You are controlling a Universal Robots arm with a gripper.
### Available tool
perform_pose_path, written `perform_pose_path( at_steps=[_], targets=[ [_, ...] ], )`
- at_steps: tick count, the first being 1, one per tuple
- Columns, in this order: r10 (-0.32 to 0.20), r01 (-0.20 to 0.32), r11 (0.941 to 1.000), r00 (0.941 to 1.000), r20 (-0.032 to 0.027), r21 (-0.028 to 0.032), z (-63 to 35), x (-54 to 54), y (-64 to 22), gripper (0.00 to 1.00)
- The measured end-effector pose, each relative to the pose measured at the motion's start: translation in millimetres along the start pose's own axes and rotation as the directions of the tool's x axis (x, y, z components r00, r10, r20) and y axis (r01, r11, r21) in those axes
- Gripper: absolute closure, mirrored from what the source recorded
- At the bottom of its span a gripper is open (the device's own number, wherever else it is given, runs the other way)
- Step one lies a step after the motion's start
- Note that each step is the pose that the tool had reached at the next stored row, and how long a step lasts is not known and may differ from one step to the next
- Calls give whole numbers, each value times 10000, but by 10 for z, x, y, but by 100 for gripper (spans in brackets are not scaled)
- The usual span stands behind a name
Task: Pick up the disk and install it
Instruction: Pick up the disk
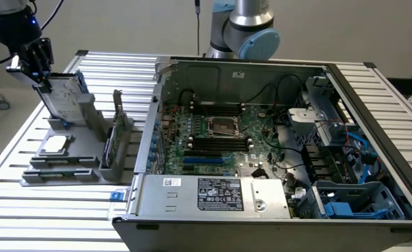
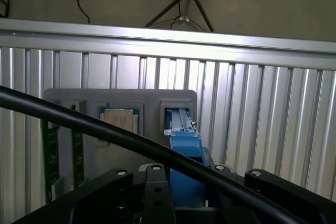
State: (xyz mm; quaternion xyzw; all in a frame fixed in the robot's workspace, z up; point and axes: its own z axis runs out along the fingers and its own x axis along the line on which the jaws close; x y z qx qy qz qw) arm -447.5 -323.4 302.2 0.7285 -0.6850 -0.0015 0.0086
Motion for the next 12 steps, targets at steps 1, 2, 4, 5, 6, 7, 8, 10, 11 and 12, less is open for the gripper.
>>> perform_pose_path(
  at_steps=[1, 2, 4, 5, 6, 7, 8, 10, 11, 12],
  targets=[
    [0, 0, 10000, 10000, 1, -8, -29, 0, 0, 68],
    [0, 0, 10000, 10000, 1, -15, -60, 0, 0, 68],
    [0, 0, 10000, 10000, 1, -19, -116, 1, -1, 68],
    [0, 0, 10000, 10000, 1, -20, -138, 1, -1, 68],
    [0, 0, 10000, 10000, 2, -19, -158, 1, -2, 68],
    [-1, 1, 10000, 10000, 2, -18, -178, 1, -3, 68],
    [-1, 1, 10000, 10000, 2, -18, -197, 2, -4, 68],
    [-1, 1, 10000, 10000, 2, -19, -232, 2, -7, 68],
    [0, 0, 10000, 10000, 1, -19, -253, 2, -8, 68],
    [0, 0, 10000, 10000, 1, -20, -284, 2, -10, 68]
  ],
)
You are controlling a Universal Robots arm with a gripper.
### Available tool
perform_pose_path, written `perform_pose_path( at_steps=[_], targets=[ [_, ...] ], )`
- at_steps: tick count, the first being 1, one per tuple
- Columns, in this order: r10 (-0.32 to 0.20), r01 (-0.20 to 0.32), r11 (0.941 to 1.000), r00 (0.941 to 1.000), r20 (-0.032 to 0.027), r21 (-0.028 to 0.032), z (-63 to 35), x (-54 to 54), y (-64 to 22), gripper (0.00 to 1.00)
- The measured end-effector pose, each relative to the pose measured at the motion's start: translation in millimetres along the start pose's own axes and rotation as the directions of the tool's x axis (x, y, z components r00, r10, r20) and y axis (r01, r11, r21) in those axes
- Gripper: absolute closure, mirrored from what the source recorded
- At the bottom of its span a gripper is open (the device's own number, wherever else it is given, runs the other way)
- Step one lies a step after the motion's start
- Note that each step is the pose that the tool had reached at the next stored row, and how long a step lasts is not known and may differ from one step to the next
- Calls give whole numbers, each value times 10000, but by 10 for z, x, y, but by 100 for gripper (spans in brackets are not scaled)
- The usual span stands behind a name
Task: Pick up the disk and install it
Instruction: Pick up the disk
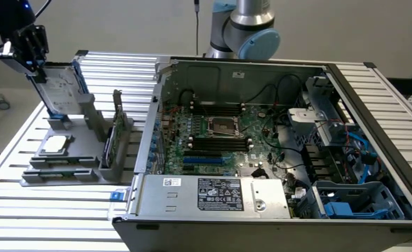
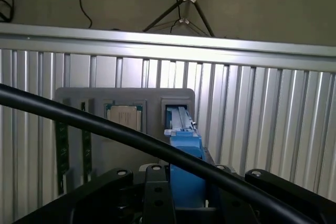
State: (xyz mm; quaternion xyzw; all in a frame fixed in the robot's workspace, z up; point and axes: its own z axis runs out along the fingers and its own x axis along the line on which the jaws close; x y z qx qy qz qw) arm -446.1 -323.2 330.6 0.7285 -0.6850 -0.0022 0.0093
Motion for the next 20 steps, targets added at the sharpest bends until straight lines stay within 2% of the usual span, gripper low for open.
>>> perform_pose_path(
  at_steps=[10, 13, 20],
  targets=[
    [0, 0, 10000, 10000, 1, 0, -456, -38, -62, 68],
    [0, 0, 10000, 10000, 1, 3, -592, -49, -159, 68],
    [0, 0, 10000, 10000, 4, -3, -916, -26, -472, 68]
  ],
)
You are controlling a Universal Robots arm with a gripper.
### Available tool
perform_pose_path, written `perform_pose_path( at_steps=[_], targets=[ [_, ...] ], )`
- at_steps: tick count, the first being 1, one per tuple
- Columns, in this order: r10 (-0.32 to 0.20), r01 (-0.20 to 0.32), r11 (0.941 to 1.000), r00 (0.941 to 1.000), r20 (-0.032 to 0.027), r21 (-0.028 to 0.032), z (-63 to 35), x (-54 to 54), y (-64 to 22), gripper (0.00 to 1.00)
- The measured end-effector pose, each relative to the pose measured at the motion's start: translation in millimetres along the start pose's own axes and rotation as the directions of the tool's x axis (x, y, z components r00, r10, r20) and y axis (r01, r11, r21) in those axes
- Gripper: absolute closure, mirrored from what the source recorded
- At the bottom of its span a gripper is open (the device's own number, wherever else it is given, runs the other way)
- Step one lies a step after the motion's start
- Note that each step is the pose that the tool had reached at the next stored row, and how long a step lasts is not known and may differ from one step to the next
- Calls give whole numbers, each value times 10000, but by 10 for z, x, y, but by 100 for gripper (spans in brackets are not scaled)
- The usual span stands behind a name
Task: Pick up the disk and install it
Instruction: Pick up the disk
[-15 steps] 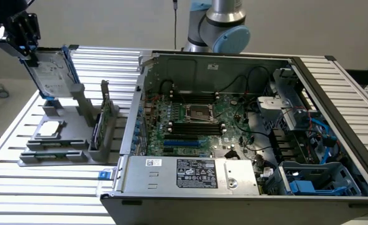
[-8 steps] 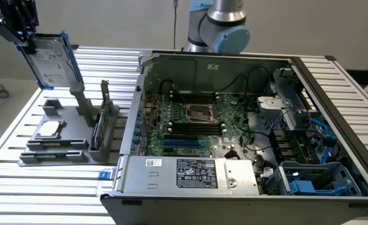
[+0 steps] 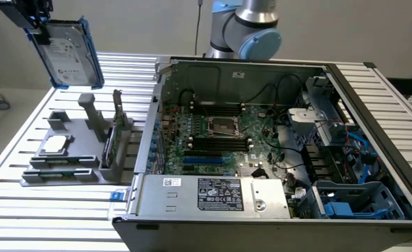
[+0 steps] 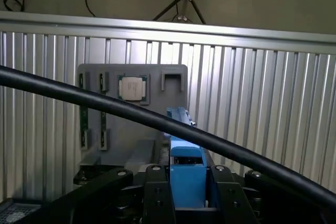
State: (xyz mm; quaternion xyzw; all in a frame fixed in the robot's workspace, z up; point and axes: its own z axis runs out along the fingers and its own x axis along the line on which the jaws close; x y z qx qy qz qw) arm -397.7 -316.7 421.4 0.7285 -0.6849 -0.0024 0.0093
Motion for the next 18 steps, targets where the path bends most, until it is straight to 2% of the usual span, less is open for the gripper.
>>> perform_pose_path(
  at_steps=[5, 13, 18],
  targets=[
    [-1, 1, 10000, 10000, 28, -25, -233, 16, -225, 68],
    [-11, 12, 10000, 9999, 114, -87, -602, 43, -583, 68],
    [-13, 14, 9999, 9999, 129, -117, -796, 73, -803, 68]
  ],
)
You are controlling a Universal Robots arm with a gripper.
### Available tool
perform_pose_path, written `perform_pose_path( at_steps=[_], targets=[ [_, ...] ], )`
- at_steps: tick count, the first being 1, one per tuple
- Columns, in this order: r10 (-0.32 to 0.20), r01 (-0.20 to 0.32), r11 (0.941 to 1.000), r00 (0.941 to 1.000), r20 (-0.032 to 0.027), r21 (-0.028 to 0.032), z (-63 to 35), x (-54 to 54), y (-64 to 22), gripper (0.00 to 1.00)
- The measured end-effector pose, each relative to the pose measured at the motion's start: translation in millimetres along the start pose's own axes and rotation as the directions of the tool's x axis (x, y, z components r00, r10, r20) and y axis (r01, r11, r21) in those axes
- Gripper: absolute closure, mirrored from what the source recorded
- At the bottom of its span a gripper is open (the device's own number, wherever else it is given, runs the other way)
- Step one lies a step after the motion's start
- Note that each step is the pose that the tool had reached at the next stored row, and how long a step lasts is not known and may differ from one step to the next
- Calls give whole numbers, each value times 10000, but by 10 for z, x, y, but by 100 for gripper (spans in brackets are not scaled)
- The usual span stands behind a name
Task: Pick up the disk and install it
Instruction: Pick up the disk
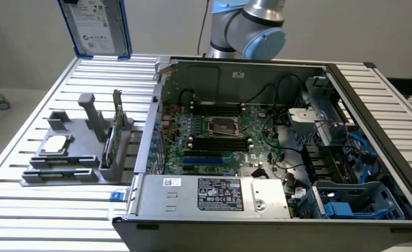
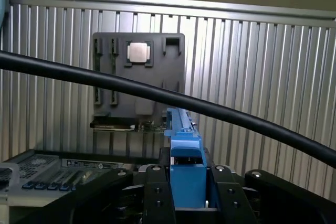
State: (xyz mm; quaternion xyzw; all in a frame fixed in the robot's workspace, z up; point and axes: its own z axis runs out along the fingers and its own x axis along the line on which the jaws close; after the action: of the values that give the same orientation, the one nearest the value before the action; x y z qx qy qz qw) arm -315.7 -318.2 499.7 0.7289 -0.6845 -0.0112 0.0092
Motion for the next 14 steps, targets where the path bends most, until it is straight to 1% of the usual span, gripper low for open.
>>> perform_pose_path(
  at_steps=[4, 6, 9, 14],
  targets=[
    [0, 0, 10000, 10000, 1, -28, -143, 36, -177, 68],
    [1, -1, 10000, 10000, 4, -45, -191, 57, -264, 68],
    [1, -1, 10000, 10000, 5, -67, -212, 99, -400, 68],
    [1, -1, 10000, 10000, 5, -72, -218, 192, -620, 68]
  ],
)
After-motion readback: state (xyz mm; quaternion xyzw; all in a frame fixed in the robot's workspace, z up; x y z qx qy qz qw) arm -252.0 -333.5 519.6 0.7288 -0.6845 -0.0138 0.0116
